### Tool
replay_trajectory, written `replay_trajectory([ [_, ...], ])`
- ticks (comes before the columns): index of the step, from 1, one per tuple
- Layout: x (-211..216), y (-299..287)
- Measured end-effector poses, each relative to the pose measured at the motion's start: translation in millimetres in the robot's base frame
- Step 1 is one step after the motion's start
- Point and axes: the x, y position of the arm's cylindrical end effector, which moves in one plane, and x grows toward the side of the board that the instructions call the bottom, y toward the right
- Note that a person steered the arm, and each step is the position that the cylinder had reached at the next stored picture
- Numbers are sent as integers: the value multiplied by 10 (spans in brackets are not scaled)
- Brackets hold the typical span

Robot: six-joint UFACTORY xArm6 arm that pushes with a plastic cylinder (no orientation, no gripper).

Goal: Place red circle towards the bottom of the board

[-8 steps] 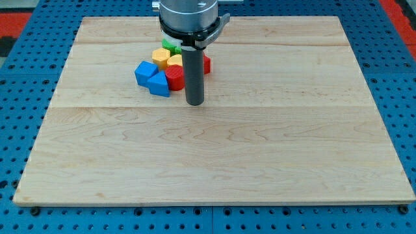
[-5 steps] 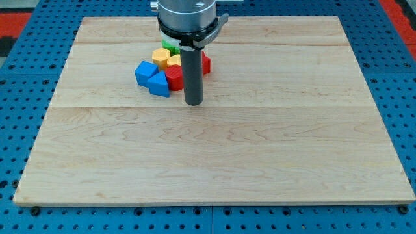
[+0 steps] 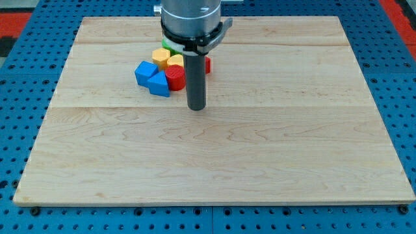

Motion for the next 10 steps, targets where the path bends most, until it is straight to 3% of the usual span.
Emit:
replay_trajectory([
  [1, 235, 88],
  [2, -86, 636],
  [3, -509, 1518],
  [4, -1320, 1543],
  [5, -1978, 1233],
  [6, -2270, 699],
  [7, -2348, 70],
  [8, -1971, -31],
  [9, -2277, -151],
  [10, -2120, -926],
])
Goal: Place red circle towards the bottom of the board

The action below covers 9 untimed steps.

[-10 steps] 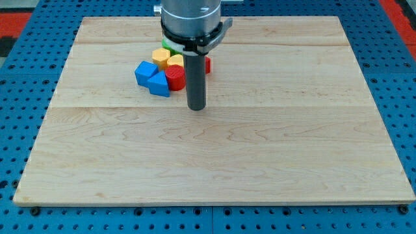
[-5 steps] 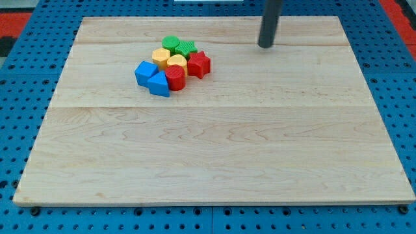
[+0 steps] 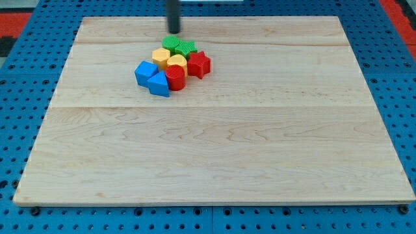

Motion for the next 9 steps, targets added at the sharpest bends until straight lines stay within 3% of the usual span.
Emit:
replay_trajectory([
  [1, 454, -88],
  [2, 1149, 409],
  [3, 1690, 517],
  [5, 1569, 523],
  [6, 2294, 861],
  [7, 2547, 1493],
  [8, 2092, 1456],
  [9, 2343, 1776],
])
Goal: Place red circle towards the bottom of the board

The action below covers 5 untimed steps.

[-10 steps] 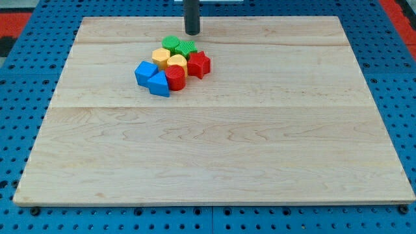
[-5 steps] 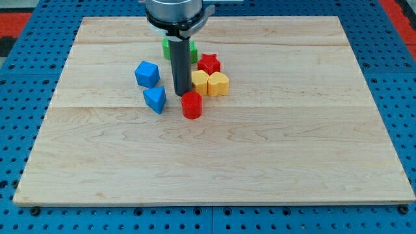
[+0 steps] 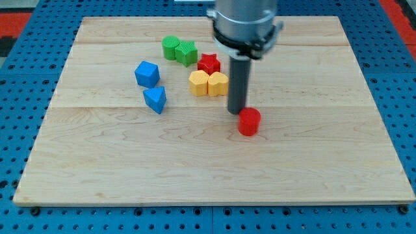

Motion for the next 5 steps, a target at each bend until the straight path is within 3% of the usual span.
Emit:
replay_trajectory([
  [1, 654, 288],
  [2, 297, 172],
  [4, 1013, -14],
  [5, 1152, 425],
])
